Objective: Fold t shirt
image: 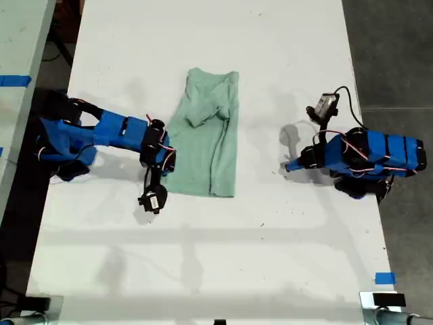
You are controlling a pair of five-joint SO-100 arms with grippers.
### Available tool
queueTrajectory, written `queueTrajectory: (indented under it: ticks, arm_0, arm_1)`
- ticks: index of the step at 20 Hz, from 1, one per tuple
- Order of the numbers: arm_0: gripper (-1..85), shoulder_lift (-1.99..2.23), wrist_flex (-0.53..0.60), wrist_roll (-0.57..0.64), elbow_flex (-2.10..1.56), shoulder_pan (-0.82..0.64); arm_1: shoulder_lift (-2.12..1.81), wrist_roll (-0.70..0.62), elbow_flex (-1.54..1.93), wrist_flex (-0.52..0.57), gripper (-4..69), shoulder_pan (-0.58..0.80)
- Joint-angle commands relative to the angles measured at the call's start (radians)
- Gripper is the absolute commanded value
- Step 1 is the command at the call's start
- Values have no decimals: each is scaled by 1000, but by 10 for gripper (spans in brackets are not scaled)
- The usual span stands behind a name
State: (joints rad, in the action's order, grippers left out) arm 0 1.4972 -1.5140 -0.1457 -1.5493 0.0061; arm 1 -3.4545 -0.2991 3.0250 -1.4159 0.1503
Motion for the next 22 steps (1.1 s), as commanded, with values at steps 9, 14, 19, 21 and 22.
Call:
queueTrajectory:
  ticks: [9, 14, 19, 21, 22]
  arm_0:
    - [-2, -144, 383, 247, 178, 9]
    - [244, -229, 514, 313, 189, 25]
    - [258, 37, 413, 359, 198, 48]
    - [249, 262, 291, 301, 72, 11]
    - [242, 425, 270, 268, -69, -26]
  arm_1:
    - [-46, -14, 61, 23, 60, 3]
    - [-46, -17, 61, 23, 60, 3]
    - [-46, -20, 61, 23, 61, 8]
    - [-46, -20, 61, 23, 61, 6]
    - [-46, -20, 61, 23, 61, 5]
